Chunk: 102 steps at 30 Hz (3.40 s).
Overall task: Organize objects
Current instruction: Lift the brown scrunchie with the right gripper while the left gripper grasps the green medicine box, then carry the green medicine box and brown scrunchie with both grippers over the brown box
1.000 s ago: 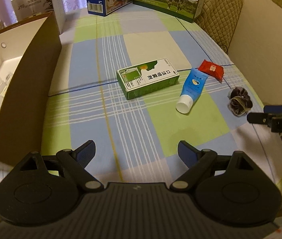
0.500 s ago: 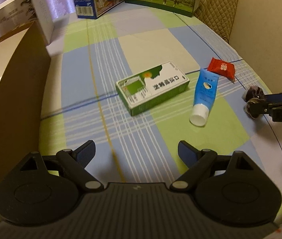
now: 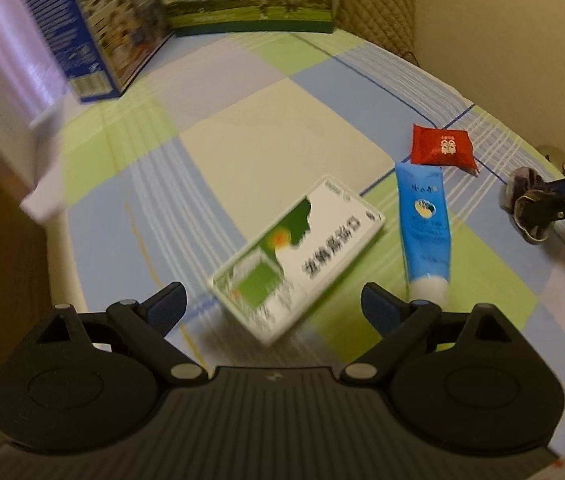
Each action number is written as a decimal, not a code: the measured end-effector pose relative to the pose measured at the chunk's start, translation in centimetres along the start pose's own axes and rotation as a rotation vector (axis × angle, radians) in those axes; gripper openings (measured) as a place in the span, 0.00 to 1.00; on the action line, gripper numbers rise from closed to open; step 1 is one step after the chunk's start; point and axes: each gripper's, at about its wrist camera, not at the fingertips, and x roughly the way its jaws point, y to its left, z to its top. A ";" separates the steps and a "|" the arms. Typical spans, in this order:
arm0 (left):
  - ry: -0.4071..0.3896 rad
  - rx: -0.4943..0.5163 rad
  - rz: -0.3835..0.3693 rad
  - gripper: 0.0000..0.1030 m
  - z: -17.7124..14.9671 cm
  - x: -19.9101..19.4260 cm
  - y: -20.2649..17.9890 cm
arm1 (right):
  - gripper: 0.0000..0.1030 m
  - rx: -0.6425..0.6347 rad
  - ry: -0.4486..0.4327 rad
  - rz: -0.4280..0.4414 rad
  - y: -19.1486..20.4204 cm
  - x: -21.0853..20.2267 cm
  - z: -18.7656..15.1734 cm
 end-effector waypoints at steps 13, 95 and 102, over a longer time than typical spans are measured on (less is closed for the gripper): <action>0.061 0.127 -0.137 0.75 2.3 4.6 -0.9 | 0.23 0.051 0.005 0.006 -0.3 0.0 0.0; 0.026 -0.549 0.019 0.50 -17.0 -16.1 2.0 | 0.23 -0.269 0.081 0.397 20.0 -4.5 -4.4; -0.042 -0.600 0.057 0.50 -18.3 -20.4 4.4 | 0.23 -0.319 0.047 0.505 23.9 -5.8 -2.8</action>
